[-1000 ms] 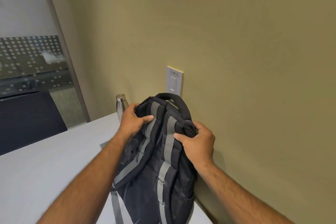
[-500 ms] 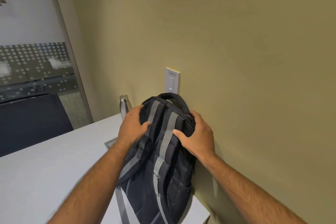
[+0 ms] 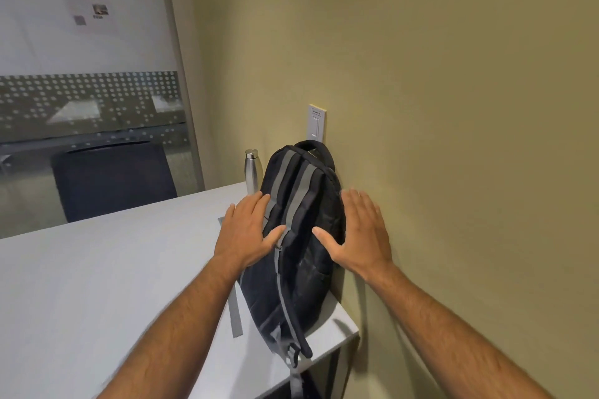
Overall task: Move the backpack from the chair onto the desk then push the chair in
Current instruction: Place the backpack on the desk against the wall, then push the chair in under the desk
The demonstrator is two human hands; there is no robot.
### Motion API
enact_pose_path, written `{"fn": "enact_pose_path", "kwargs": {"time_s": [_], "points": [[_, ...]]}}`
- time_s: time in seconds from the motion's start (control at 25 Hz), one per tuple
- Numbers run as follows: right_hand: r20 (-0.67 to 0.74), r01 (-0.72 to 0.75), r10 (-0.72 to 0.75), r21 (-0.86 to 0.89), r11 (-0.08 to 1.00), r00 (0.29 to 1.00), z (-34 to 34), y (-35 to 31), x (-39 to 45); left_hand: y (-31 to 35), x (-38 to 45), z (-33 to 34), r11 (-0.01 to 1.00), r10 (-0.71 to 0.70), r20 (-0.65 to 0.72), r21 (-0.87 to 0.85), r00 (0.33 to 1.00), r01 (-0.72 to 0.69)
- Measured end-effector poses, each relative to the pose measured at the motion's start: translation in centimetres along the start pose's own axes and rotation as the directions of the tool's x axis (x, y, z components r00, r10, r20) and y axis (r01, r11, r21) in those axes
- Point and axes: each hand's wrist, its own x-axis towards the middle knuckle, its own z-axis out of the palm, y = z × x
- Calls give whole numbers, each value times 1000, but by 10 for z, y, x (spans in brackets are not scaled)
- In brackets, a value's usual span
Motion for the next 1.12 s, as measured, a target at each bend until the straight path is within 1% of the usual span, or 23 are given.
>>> {"fn": "enact_pose_path", "kwargs": {"time_s": [0.16, 0.28, 0.44, 0.6, 0.72, 0.92, 1.12], "points": [[69, 37, -35, -30, 999, 997, -20, 0, -54, 18, -71, -1, 995, -68, 46, 81, 997, 64], [123, 62, -57, -36, 997, 991, -30, -4, -94, 25, -124, -3, 989, -93, 78, 125, 993, 83], [163, 67, -61, -28, 997, 985, -38, -17, -145, 20, -191, -11, 968, -151, 107, 217, 983, 125], [194, 63, -48, -75, 995, 980, -42, -40, -197, 9, -253, -26, 949, -169, 130, 288, 977, 126], [194, 48, -34, -67, 997, 980, -52, -60, -241, 4, -302, -41, 948, -165, 147, 296, 975, 116], [205, 40, -24, -75, 996, 978, -88, -108, -328, -5, -391, -72, 955, -147, 169, 282, 975, 95], [215, 56, -52, -13, 998, 975, -132, -162, -398, -4, -473, -102, 963, -114, 168, 260, 979, 67]]}}
